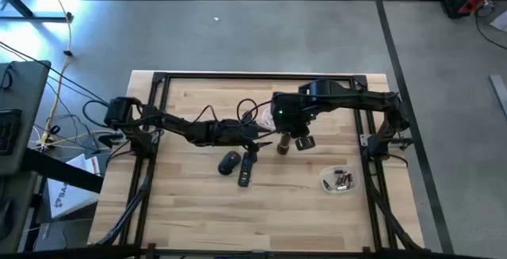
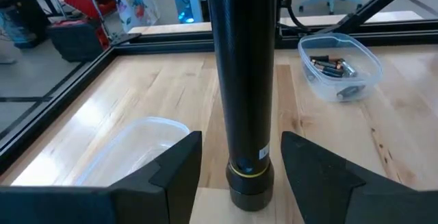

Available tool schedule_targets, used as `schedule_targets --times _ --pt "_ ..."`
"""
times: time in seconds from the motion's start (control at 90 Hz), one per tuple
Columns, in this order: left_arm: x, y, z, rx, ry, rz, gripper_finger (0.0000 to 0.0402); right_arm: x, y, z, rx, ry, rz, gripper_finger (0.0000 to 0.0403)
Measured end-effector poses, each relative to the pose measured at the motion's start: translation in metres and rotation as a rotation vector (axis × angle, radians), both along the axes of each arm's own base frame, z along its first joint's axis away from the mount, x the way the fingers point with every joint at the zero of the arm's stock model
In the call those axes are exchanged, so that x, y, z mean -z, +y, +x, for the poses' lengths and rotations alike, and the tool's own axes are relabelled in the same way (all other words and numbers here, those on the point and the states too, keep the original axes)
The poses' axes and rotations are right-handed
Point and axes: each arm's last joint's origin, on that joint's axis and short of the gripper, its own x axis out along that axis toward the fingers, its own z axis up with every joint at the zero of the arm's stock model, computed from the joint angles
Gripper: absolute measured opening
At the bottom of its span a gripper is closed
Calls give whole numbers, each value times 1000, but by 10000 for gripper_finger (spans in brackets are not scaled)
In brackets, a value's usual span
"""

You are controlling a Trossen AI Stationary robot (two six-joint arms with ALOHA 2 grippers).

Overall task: Insert battery
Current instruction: Close the flashlight battery compartment

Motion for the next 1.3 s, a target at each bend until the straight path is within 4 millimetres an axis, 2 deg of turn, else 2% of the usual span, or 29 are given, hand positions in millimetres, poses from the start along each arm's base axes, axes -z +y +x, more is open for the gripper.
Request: schedule_targets --times 0.256,0.644,0.9,1.3 --pt "0 -1 0 4 0 0 182 0 0 1 9 -11 2 142" --pt "0 -4 0 27 0 -6 182 0 0 1 22 -6 -3 142" --pt "0 -4 0 35 1 -9 182 14 -1 1 32 38 -7 142" --pt "0 -4 0 35 1 -9 182 15 -1 4 49 17 -18 142"
